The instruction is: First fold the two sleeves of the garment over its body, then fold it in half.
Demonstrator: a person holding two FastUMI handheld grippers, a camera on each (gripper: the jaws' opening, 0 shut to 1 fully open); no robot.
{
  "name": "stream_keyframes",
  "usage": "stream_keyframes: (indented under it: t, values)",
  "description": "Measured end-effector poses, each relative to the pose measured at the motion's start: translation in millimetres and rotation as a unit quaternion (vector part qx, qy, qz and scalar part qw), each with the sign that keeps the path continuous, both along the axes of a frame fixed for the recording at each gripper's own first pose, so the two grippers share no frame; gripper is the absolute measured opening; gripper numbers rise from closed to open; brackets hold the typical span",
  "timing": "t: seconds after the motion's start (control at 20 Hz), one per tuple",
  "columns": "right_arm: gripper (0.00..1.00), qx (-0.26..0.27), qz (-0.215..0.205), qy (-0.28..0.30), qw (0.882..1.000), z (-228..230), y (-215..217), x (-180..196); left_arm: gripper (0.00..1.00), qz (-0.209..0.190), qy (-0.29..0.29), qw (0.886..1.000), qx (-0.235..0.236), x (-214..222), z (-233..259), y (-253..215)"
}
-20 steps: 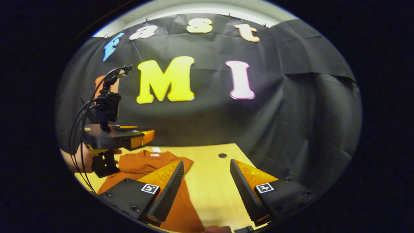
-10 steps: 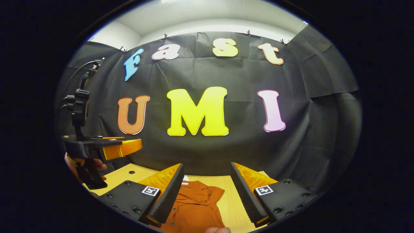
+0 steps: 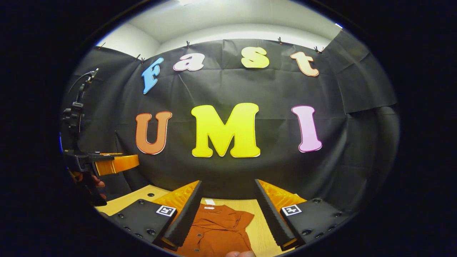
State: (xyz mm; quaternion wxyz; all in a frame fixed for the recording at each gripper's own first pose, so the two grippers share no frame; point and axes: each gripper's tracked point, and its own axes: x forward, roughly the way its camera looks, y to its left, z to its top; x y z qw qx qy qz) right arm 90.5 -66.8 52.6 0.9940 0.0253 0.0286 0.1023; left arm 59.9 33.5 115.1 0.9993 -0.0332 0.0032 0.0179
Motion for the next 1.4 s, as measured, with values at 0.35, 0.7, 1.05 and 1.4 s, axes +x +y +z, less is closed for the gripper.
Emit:
stream_keyframes:
  t: [0.35, 0.7, 1.05, 1.4]
  values:
    - [0.91, -0.009, 0.021, 0.101, 0.995, -58, -31, 4, 0.98, -0.021, 0.098, 0.995, -0.002, -26, -77, 22]
    - [0.91, -0.044, 0.027, 0.197, 0.979, -141, -58, -35, 0.99, -0.013, 0.237, 0.971, -0.027, -73, -192, 51]
    - [0.92, -0.062, 0.019, 0.282, 0.957, -216, -101, -79, 0.99, -0.038, 0.346, 0.937, -0.024, -134, -266, 74]
    - [0.92, -0.085, 0.013, 0.353, 0.932, -286, -130, -115, 0.99, -0.068, 0.456, 0.884, -0.074, -200, -350, 82]
